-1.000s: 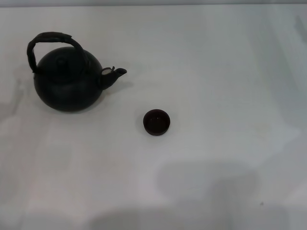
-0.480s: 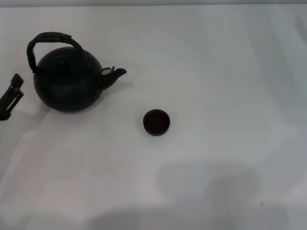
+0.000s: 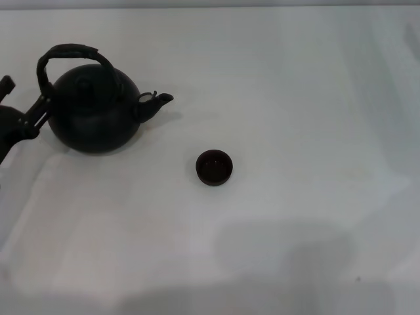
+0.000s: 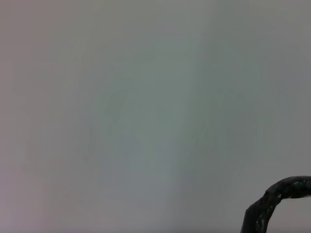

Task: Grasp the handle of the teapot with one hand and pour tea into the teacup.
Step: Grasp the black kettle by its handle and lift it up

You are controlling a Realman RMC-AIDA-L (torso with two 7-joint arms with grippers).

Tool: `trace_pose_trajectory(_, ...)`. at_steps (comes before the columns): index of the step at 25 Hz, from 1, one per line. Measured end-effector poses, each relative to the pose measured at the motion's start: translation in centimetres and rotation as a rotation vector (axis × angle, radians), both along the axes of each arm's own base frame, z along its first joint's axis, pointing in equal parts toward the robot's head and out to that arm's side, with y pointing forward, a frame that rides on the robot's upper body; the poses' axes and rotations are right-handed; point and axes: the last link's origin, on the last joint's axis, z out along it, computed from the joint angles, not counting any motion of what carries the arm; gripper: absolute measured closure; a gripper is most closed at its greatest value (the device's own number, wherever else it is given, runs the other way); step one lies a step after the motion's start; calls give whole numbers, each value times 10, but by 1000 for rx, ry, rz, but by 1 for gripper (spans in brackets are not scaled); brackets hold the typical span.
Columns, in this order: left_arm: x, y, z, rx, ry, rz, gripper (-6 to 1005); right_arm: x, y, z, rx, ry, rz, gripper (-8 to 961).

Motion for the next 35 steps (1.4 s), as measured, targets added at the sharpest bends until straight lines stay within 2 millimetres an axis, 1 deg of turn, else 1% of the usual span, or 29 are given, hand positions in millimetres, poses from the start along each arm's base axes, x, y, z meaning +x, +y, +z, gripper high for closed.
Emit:
trace_pose_trajectory(4, 3, 7, -3, -11, 15, 0, 183, -1, 1, 0, 1, 1, 6, 108)
trace_pose_trajectory(9, 4, 11, -4, -8, 32, -3, 182, -3, 3, 0, 0, 1, 12, 108)
trace_pose_trajectory(14, 7, 17, -5, -11, 40, -8, 252, -6, 4, -1, -1, 1, 17, 108)
trace_pose_trajectory(20, 17, 23, -12, -3, 80, -42, 335, -7, 6, 0, -1, 0, 21, 108)
trace_pose_trajectory(25, 19, 25, -13, -3, 85, -51, 542, -8, 7, 0, -2, 0, 19, 108)
trace_pose_trajectory(30, 19, 25, -12, -1, 84, -49, 773, -8, 7, -1, -2, -1, 20, 108)
trace_pose_trajectory(35, 19, 25, -13, 0, 80, -50, 851, -8, 7, 0, -1, -3, 19, 108)
